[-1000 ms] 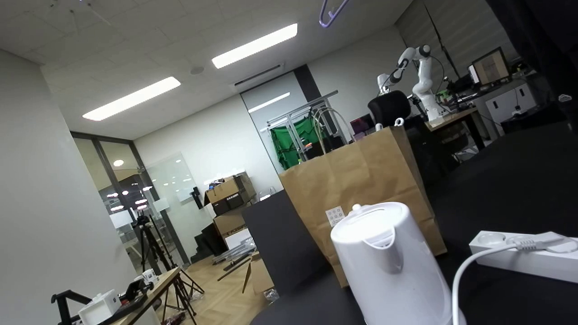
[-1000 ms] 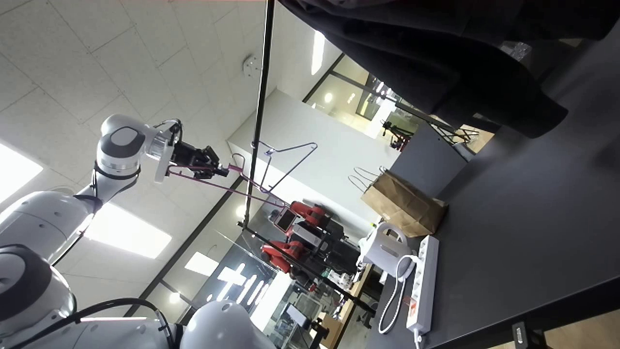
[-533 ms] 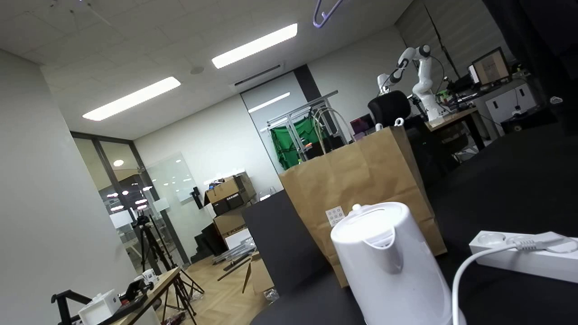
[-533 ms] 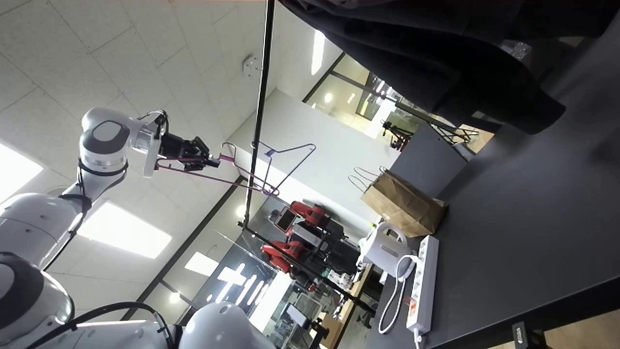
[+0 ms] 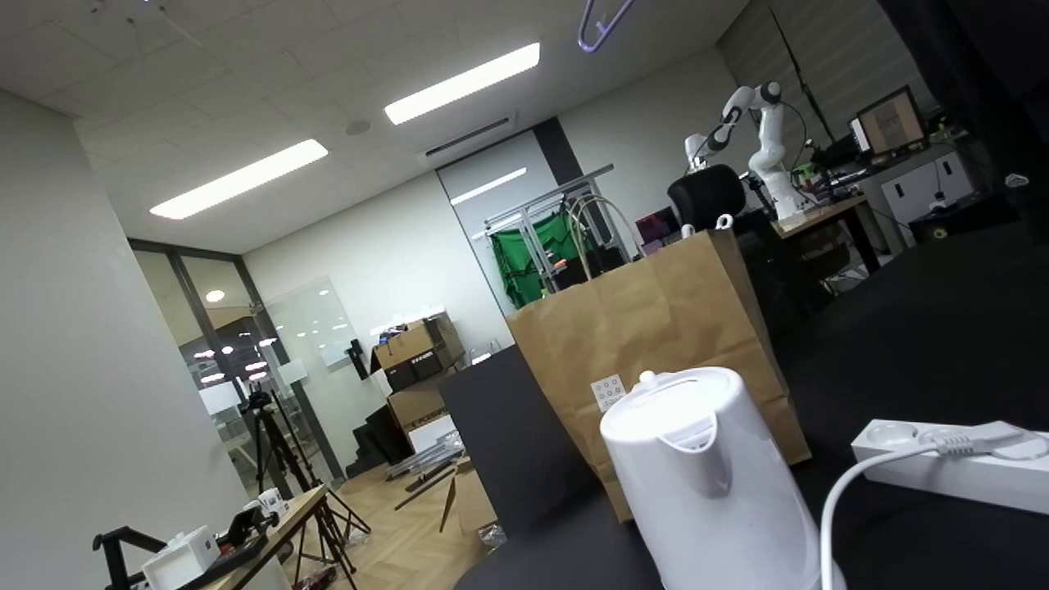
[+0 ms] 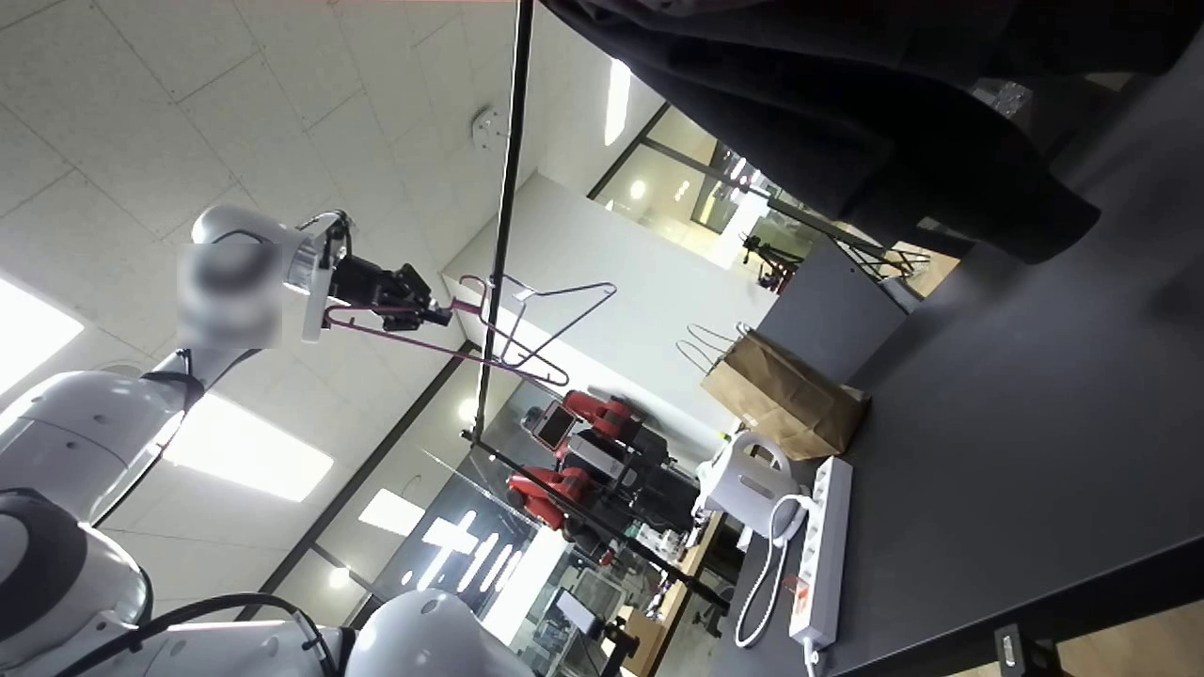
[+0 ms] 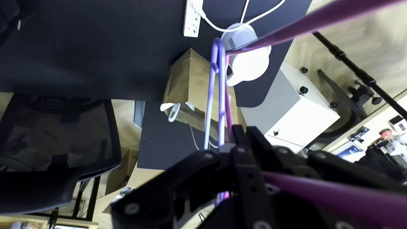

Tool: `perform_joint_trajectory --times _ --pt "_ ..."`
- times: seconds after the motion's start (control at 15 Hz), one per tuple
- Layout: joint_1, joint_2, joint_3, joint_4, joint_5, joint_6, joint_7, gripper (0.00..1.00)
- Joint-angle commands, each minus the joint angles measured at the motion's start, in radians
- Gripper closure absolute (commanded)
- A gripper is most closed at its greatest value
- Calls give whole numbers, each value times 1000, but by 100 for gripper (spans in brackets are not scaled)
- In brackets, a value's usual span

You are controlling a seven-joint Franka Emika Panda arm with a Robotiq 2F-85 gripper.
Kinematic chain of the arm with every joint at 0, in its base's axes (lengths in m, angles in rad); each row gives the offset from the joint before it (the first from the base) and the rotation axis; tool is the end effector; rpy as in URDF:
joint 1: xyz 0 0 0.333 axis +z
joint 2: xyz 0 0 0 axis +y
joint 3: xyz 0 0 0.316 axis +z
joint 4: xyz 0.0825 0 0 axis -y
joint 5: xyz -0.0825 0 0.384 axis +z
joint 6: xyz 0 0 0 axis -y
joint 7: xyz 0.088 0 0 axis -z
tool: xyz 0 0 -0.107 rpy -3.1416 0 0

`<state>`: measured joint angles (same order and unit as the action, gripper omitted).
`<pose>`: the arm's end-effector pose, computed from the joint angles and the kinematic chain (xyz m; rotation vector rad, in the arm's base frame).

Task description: Remove the first hanger from the left and put it on the table

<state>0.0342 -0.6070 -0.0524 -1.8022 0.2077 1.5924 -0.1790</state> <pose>0.3365 0.0049 0.7949 -2.8673 -0.2899 -0.6105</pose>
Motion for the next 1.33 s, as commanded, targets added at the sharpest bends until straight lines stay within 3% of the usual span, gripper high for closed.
perform_joint_trajectory --times 0.0,0.67,1.27 --pt "5 -5 32 -63 -27 -23 20 98" --pt "43 -6 100 -172 -84 -29 3 98" --pt "46 31 104 -303 -130 42 7 98"
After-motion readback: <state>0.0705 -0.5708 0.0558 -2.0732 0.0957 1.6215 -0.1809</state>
